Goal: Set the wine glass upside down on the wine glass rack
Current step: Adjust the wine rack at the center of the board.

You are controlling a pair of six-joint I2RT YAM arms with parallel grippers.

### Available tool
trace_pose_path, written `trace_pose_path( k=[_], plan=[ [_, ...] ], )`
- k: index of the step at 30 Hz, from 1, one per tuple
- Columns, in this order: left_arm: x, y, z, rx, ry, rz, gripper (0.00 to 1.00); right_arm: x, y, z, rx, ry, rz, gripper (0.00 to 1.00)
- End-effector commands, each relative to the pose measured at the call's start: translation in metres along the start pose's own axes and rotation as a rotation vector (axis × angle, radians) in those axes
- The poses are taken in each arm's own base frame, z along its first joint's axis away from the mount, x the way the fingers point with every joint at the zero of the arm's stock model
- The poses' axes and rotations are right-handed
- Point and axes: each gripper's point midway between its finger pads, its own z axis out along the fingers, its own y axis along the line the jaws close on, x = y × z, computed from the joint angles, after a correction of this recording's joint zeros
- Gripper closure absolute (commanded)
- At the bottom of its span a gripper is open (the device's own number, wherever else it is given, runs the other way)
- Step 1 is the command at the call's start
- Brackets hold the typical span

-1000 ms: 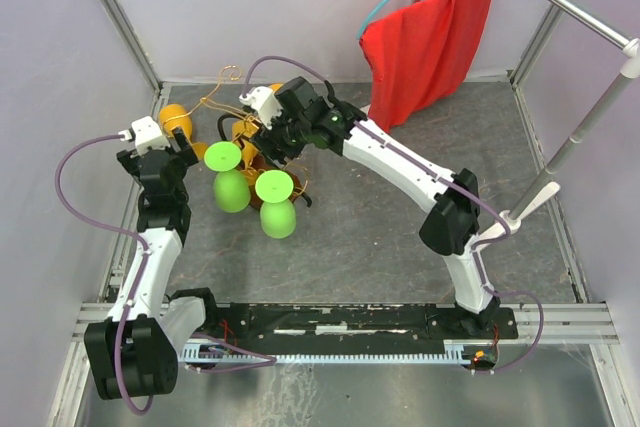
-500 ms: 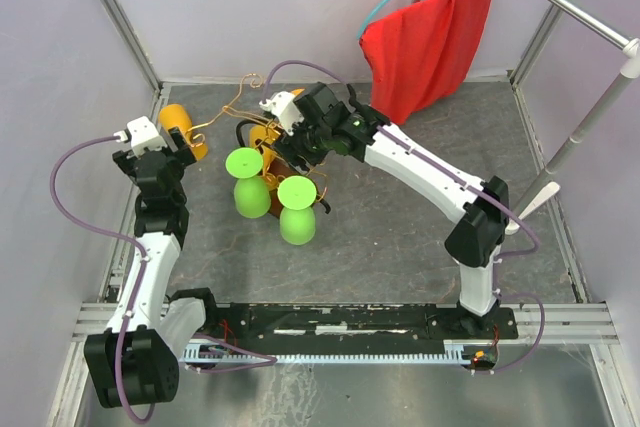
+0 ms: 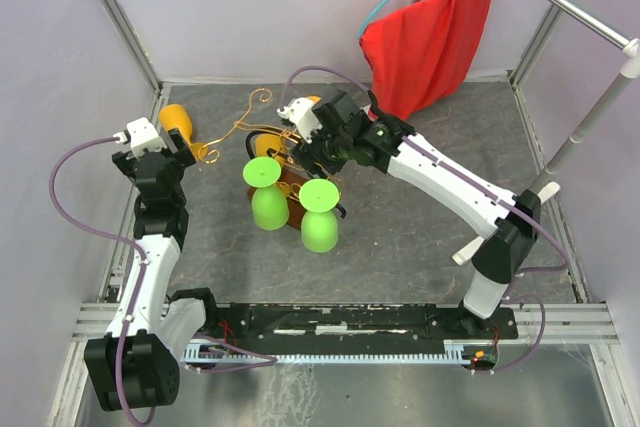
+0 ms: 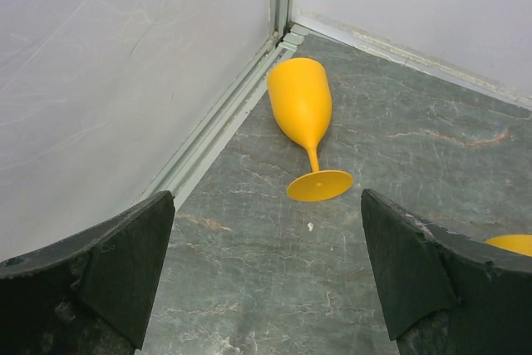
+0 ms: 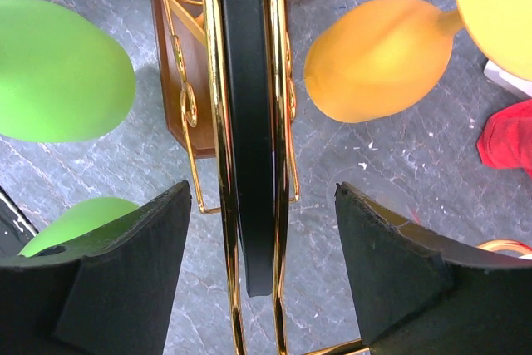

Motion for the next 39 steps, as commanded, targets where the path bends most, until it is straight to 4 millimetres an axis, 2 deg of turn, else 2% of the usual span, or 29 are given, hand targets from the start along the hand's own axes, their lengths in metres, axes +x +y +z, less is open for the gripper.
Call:
trace_pose_path(
  k=[1, 6, 12, 17, 27, 31, 35, 39],
  plan=[
    [-0.032, 0.001, -0.005, 0.003, -0.079, -0.024, 0.01, 0.011, -0.004, -0.027, 0.027, 0.011, 0.034, 0.22],
    [-0.031, 0.002, -0.007, 0.0, -0.078, -0.037, 0.01, 0.007, -0.008, -0.037, 0.049, -0.018, 0.023, 0.22],
    [-0.031, 0.001, -0.008, -0.001, -0.072, -0.053, 0.01, -0.025, -0.011, -0.047, 0.055, -0.113, 0.029, 0.2],
    [-0.028, 0.002, -0.008, -0.003, -0.062, -0.063, 0.01, -0.044, -0.016, -0.05, 0.069, -0.151, 0.024, 0.16],
    [-0.023, 0.004, -0.004, -0.026, -0.041, -0.06, 0.01, -0.059, -0.024, -0.055, 0.094, -0.189, -0.017, 0.13],
    [-0.024, 0.003, 0.005, -0.05, 0.001, -0.061, 0.01, -0.067, -0.028, -0.072, 0.106, -0.232, -0.014, 0.13],
    [-0.024, 0.005, 0.023, -0.084, 0.084, -0.052, 0.01, -0.073, -0.027, -0.094, 0.109, -0.275, -0.015, 0.13],
    [-0.007, 0.016, 0.048, -0.129, 0.217, -0.072, 0.01, -0.075, -0.028, -0.116, 0.122, -0.325, -0.007, 0.13]
  ],
)
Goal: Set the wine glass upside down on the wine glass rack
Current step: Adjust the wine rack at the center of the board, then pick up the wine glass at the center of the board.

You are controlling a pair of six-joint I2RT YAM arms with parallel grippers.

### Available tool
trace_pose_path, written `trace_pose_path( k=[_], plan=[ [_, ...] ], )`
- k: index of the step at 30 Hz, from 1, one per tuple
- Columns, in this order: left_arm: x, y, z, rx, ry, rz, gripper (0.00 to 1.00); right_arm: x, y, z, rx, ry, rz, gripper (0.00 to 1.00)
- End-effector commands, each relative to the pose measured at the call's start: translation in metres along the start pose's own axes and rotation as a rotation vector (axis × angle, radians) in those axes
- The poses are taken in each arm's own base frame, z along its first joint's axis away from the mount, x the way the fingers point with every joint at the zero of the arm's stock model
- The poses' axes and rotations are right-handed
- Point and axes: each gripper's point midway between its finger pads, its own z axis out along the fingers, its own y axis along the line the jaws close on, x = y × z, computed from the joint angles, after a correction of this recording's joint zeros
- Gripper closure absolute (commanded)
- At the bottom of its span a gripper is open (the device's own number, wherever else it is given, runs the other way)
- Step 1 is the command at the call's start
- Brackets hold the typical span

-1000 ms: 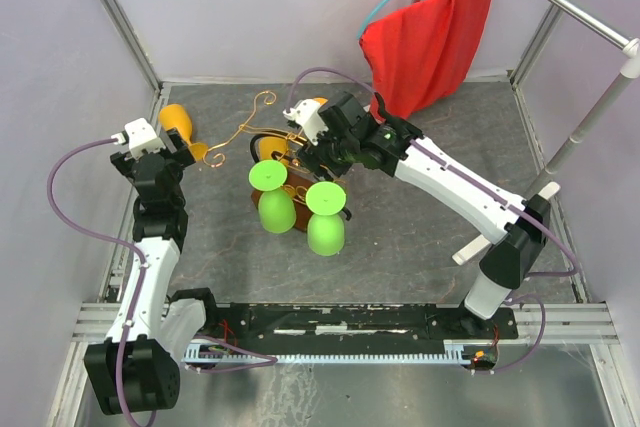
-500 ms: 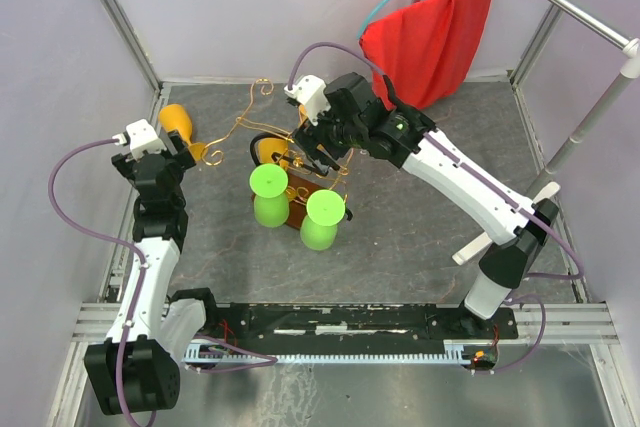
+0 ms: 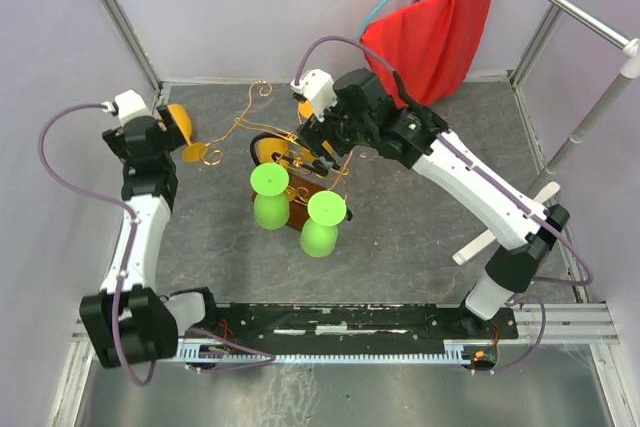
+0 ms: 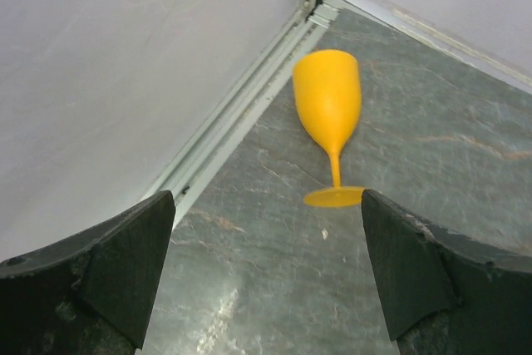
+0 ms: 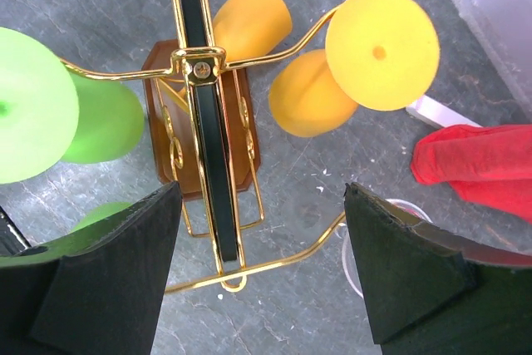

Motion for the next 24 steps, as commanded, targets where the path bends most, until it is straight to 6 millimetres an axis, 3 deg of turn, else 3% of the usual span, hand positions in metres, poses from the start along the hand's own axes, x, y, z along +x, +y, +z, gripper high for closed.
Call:
trace_pose_path(
  k=[1, 4, 7, 14, 19, 24],
  plan=[
    [-0.002, 0.015, 0.024, -0.052, 0.103, -0.088, 0.01, -0.039, -0.013, -0.057, 0.051, -0.175, 0.006, 0.13],
    [0.002, 0.022, 0.042, -0.035, 0.139, -0.097, 0.01, -0.04, -0.019, -0.068, 0.083, -0.192, 0.01, 0.13],
    [0.01, 0.013, 0.062, 0.049, 0.211, -0.024, 0.01, -0.04, -0.026, -0.072, 0.123, -0.19, 0.015, 0.13],
    [0.033, -0.032, 0.095, 0.29, 0.34, -0.001, 0.01, -0.041, -0.036, -0.074, 0.171, -0.18, 0.009, 0.13],
    [0.045, -0.033, 0.123, 0.251, 0.398, -0.031, 0.01, -0.035, -0.04, -0.07, 0.188, -0.156, 0.003, 0.13],
    [0.059, -0.041, 0.136, 0.233, 0.446, -0.113, 0.01, -0.028, -0.042, -0.066, 0.2, -0.136, 0.01, 0.13]
  ],
)
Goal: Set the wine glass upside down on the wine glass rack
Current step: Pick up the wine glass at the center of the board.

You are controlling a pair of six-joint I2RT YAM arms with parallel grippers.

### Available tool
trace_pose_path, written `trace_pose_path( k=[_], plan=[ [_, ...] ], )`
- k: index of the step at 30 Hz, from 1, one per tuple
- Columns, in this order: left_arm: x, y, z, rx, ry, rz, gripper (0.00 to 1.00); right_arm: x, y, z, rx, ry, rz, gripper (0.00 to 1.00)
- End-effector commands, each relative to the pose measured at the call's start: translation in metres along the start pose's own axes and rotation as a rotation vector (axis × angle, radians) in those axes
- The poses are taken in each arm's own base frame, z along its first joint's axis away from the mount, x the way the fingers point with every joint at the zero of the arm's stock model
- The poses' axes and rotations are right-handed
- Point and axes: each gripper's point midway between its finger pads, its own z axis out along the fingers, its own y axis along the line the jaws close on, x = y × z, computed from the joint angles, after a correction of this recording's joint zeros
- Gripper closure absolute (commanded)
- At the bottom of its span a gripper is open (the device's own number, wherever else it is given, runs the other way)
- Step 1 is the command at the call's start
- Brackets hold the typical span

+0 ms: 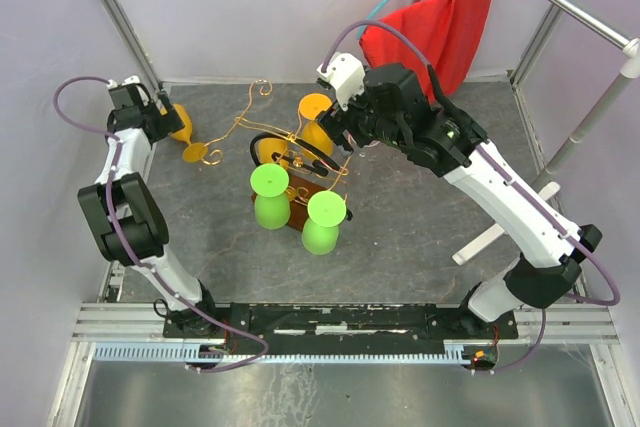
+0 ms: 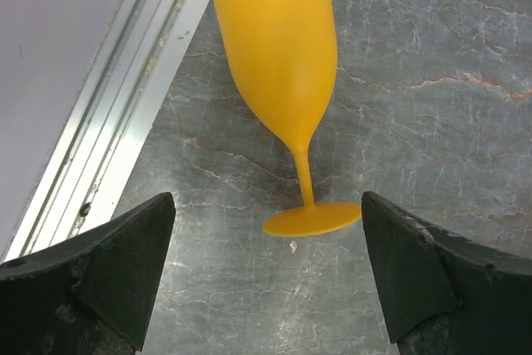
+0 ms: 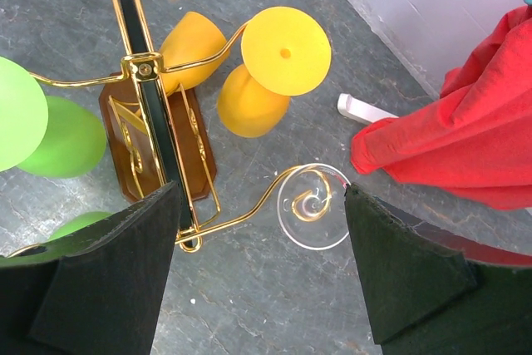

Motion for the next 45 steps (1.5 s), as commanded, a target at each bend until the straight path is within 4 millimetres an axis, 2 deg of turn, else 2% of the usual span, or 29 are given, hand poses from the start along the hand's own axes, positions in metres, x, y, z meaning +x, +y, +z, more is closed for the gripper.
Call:
trace_pose_path(
  k=[1, 4, 12, 22, 26, 31, 34, 38, 45],
  plan=[
    [-0.013, -0.01, 0.007, 0.04, -0.007, -0.081, 0.01, -0.005, -0.01, -0.002, 0.046, -0.022, 0.005, 0.13],
    [-0.005, -0.012, 0.017, 0.02, 0.013, -0.103, 0.01, -0.003, -0.012, 0.0, 0.055, -0.018, 0.007, 0.13],
    [0.011, -0.035, 0.045, 0.019, 0.055, -0.085, 0.01, 0.0, -0.016, 0.007, 0.069, -0.007, 0.007, 0.13],
    [0.017, -0.035, 0.068, -0.002, 0.063, -0.115, 0.04, 0.005, -0.02, 0.009, 0.096, 0.011, 0.03, 0.13],
    [0.02, -0.037, 0.064, 0.0, 0.066, -0.086, 0.05, 0.005, -0.02, 0.01, 0.102, 0.013, 0.04, 0.13],
    [0.02, -0.045, 0.041, 0.026, 0.031, 0.06, 0.05, 0.005, -0.018, 0.016, 0.092, 0.012, 0.042, 0.14],
    [0.031, -0.051, 0.034, 0.083, 0.054, 0.157, 0.04, 0.005, -0.015, 0.021, 0.079, 0.013, 0.037, 0.14],
    [0.042, -0.054, 0.03, 0.119, 0.085, 0.288, 0.04, 0.005, -0.011, 0.027, 0.058, 0.015, 0.03, 0.14],
    [0.037, -0.057, 0.029, 0.153, 0.09, 0.433, 0.04, 0.006, -0.01, 0.028, 0.049, 0.016, 0.015, 0.14]
  ],
)
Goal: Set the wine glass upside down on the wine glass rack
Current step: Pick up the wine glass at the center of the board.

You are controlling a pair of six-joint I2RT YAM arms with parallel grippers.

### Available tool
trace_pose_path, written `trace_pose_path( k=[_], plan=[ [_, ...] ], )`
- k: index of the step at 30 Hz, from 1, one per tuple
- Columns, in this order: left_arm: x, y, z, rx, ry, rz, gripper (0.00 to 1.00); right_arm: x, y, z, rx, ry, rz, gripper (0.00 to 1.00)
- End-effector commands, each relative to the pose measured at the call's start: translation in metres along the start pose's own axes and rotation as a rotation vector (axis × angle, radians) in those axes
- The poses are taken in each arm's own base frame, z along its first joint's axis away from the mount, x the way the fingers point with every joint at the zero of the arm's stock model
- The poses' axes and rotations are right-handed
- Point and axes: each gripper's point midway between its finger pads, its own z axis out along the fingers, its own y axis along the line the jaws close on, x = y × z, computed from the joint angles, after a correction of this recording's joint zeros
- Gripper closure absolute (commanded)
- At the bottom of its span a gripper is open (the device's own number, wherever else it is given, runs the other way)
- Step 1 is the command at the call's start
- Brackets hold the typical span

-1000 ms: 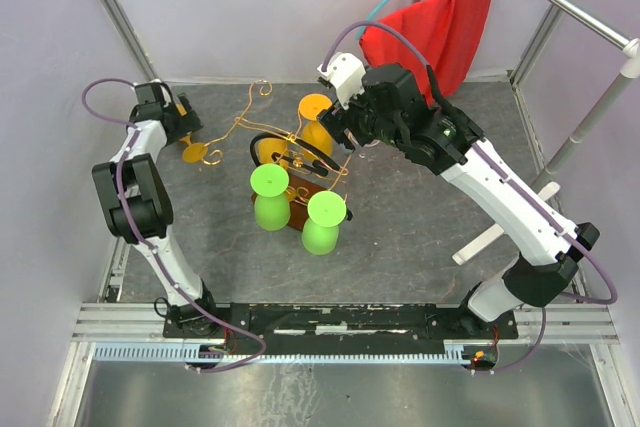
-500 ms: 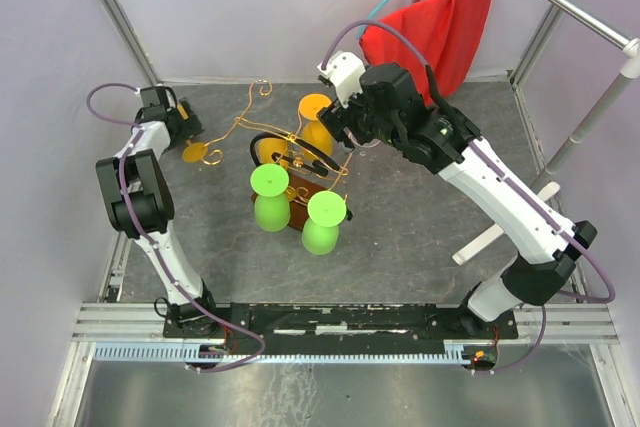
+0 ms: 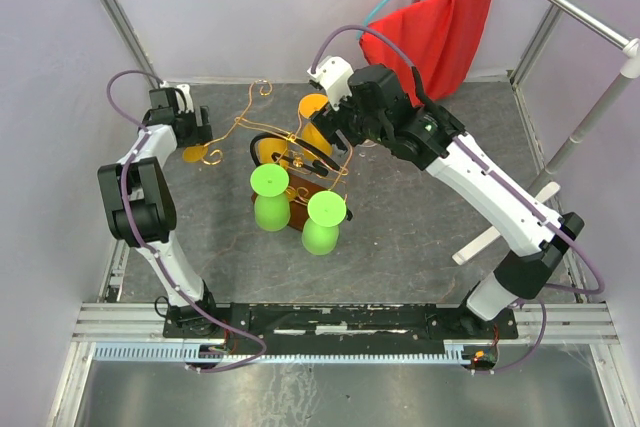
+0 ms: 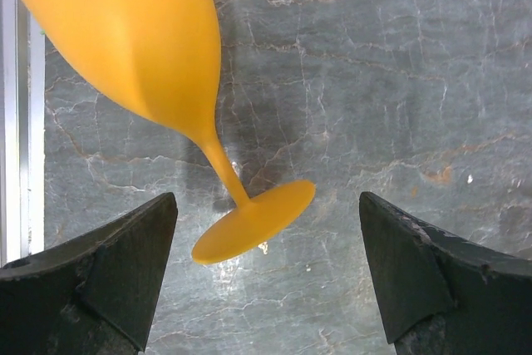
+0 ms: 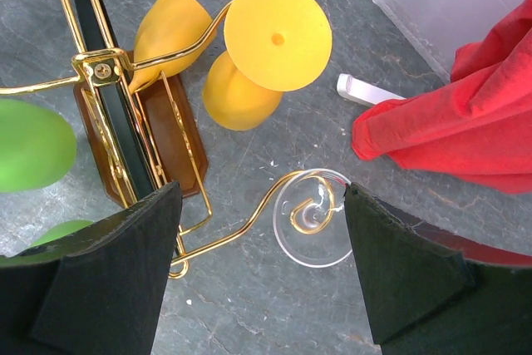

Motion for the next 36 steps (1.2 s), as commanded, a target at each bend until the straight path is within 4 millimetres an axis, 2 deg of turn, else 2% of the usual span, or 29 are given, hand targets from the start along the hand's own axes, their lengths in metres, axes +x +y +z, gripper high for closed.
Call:
trace_pose_path(
  k=[1, 3, 5, 8, 10, 17, 28, 36],
  plan=[
    [-0.021, 0.002, -0.012, 0.02, -0.043, 0.149, 0.04, -0.016, -0.006, -0.005, 0.012, -0.065, 0.003, 0.14],
    [-0.017, 0.002, -0.008, 0.024, -0.03, 0.152, 0.04, -0.016, -0.007, -0.005, 0.016, -0.064, 0.001, 0.14],
    [-0.013, 0.0, -0.006, 0.036, -0.02, 0.153, 0.09, -0.015, -0.007, -0.007, 0.018, -0.064, -0.002, 0.14],
    [-0.011, -0.004, -0.006, 0.054, -0.017, 0.155, 0.3, -0.015, -0.007, -0.007, 0.018, -0.065, -0.002, 0.14],
    [-0.01, -0.006, -0.007, 0.062, -0.019, 0.155, 0.37, -0.015, -0.007, -0.007, 0.018, -0.065, -0.004, 0.14],
    [0.005, -0.014, -0.003, 0.072, 0.029, 0.182, 0.5, -0.014, -0.008, -0.007, 0.018, -0.063, -0.017, 0.14],
    [0.02, -0.015, -0.004, 0.057, 0.077, 0.192, 0.6, -0.011, -0.007, -0.008, 0.012, -0.059, -0.023, 0.14],
    [0.036, -0.02, -0.001, 0.06, 0.125, 0.188, 0.75, -0.012, -0.007, -0.008, 0.006, -0.062, -0.027, 0.14]
  ],
)
